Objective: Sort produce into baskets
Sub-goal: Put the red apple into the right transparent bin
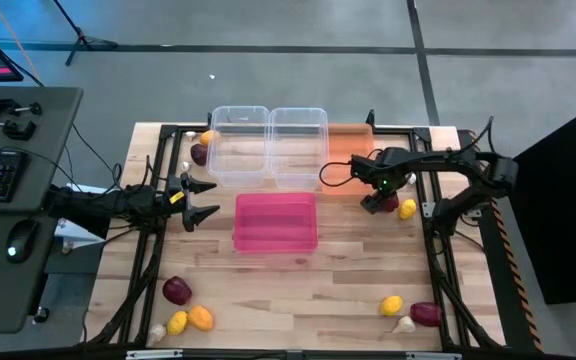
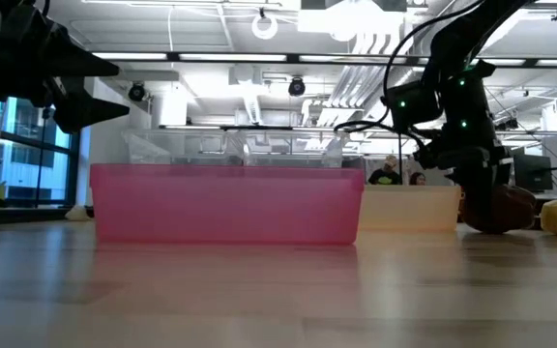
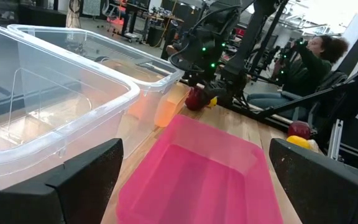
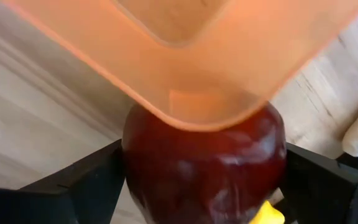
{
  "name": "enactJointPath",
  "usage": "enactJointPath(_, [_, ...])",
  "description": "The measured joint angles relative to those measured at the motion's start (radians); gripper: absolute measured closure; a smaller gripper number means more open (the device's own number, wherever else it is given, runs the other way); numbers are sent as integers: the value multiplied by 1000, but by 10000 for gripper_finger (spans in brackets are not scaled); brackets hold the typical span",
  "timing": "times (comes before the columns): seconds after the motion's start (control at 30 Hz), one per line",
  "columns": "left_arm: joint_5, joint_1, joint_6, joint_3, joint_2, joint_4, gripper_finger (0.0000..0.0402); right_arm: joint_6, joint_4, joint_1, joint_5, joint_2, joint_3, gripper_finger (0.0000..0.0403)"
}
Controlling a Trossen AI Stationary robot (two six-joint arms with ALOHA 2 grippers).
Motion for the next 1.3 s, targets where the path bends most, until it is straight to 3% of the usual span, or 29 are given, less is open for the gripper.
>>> enactJointPath(0.33, [0,0,0,0,0,0,11,-41,-59,1,-8,-24,0,83])
enactJointPath(0.47, [0,0,0,0,0,0,11,-26,-142,1,-29,-114,0,95])
enactJointPath(0.7, [0,0,0,0,0,0,11,38,-204,1,-166,-350,94,95])
enactJointPath(0.87, [0,0,0,0,0,0,11,62,-54,1,-240,-494,187,95])
enactJointPath(1.03, [0,0,0,0,0,0,11,122,247,1,-243,-550,202,95])
enactJointPath(1.13, [0,0,0,0,0,0,11,132,400,1,-241,-516,202,95])
enactJointPath(1.3, [0,0,0,0,0,0,11,105,618,1,-230,-352,200,95])
